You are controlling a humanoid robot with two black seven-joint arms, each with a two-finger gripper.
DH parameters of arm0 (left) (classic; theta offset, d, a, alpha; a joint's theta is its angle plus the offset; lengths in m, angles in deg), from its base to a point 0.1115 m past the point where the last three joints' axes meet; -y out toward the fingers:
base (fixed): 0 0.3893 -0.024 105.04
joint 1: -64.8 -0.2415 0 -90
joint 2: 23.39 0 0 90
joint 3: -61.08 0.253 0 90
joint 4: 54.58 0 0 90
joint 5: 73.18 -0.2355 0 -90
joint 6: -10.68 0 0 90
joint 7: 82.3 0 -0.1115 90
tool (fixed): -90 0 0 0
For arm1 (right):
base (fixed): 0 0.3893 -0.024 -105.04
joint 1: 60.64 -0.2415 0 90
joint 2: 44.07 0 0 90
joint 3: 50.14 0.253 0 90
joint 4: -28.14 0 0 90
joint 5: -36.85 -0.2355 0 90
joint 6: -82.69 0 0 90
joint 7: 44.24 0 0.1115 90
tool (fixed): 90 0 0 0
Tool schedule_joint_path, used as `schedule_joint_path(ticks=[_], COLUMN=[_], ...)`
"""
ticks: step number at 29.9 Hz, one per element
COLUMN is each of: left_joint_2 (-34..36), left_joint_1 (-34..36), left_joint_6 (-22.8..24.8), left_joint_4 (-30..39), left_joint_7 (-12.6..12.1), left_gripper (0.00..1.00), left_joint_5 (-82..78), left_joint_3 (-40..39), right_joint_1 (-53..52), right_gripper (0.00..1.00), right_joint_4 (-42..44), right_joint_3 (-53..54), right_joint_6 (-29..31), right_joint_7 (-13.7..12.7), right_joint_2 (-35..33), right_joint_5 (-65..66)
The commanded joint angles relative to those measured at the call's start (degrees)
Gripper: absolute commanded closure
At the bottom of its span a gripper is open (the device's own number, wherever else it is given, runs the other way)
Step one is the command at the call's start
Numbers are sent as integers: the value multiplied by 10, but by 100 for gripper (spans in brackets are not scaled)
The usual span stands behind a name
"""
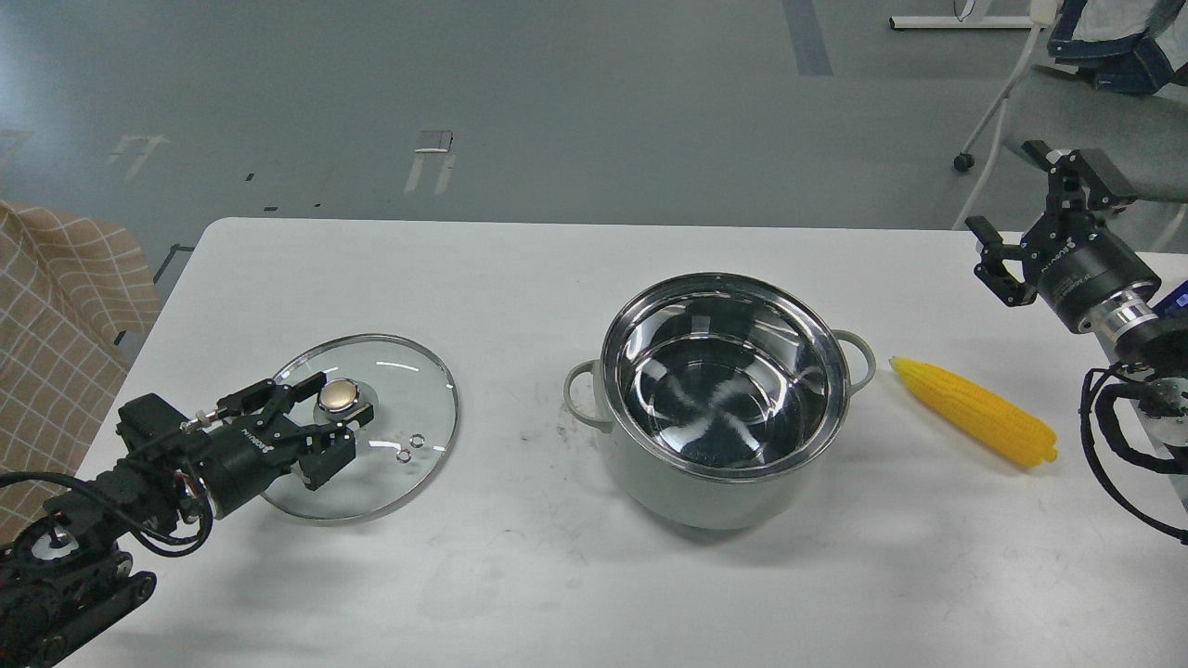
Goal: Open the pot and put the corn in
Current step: 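Release the lid and raise the left arm away, then reach the right gripper down and grasp the yellow corn cob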
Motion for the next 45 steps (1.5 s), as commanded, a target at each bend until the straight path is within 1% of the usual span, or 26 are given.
schedule_joint_path(ticks=[1, 4, 6, 8, 9, 10, 12, 14, 16, 17, 18, 19, 20, 22, 23, 24, 27, 29, 31, 34, 37, 40, 41, 44, 45], left_joint_2=[1, 8, 21, 57, 57, 73, 92, 103, 103, 103, 103, 102, 98, 94, 86, 82, 73, 69, 65, 59, 49, 47, 47, 41, 38], left_joint_1=[8, 22, 55, 96, 96, 114, 157, 210, 234, 258, 269, 284, 292, 298, 298, 298, 297, 296, 293, 289, 273, 263, 263, 255, 250], left_joint_6=[0, 0, 0, 0, 0, 0, 37, 104, 138, 173, 194, 226, 261, 294, 320, 332, 378, 392, 411, 423, 426, 425, 425, 424, 424], left_joint_4=[4, 12, 32, 75, 76, 98, 131, 157, 170, 184, 192, 201, 213, 225, 231, 234, 252, 258, 262, 262, 264, 275, 275, 286, 287], left_joint_7=[0, 0, 0, 0, 0, 0, 0, 0, 0, 0, 0, 0, 0, 0, 0, 0, 0, -3, -7, -11, -13, -14, -14, -15, -21], left_gripper=[14, 13, 11, 10, 10, 10, 10, 10, 10, 10, 10, 10, 10, 10, 9, 9, 9, 9, 9, 8, 8, 8, 8, 7, 7], left_joint_5=[1, 19, 71, 167, 167, 214, 291, 406, 460, 512, 540, 589, 636, 678, 718, 736, 816, 845, 893, 907, 908, 906, 906, 905, 905], left_joint_3=[-2, -11, -11, -8, -8, -11, -13, -15, -19, -27, -33, -46, -63, -81, -98, -108, -147, -154, -157, -158, -158, -161, -161, -164, -170], right_joint_1=[0, -2, -6, -11, -11, -17, -38, -56, -64, -76, -83, -92, -100, -103, -103, -103, -101, -100, -101, -103, -105, -108, -108, -109, -109], right_gripper=[0, 0, 0, 0, 0, 0, 0, 0, 0, 0, 0, 0, 0, 0, 0, 0, 0, 0, 0, 0, 0, 0, 0, 0, 0], right_joint_4=[0, 0, 1, 1, 1, 0, 1, 0, -3, -9, -15, -28, -47, -67, -88, -98, -144, -160, -181, -187, -195, -195, -195, -191, -191], right_joint_3=[0, 1, 0, -1, -1, -1, -2, -2, -2, -3, -3, -3, -3, -3, -3, -4, -9, -16, -39, -60, -83, -114, -114, -147, -155], right_joint_6=[0, 0, 0, 0, 0, 0, 0, 0, 0, 0, 0, 0, 0, 0, -1, -5, -31, -44, -65, -67, -69, -72, -72, -83, -84], right_joint_7=[0, 0, 0, 0, 0, 0, 0, 0, 0, 0, 0, 0, 0, 0, 0, 0, 0, 0, 0, 0, 0, 0, 0, 0, 0], right_joint_2=[-1, -3, -4, -17, -17, -31, -45, -61, -74, -85, -92, -107, -126, -145, -160, -167, -198, -206, -218, -223, -221, -207, -207, -181, -170], right_joint_5=[0, 1, 7, 29, 30, 55, 101, 161, 190, 220, 240, 277, 318, 358, 398, 421, 556, 612, 711, 795, 892, 958, 959, 1016, 1040])
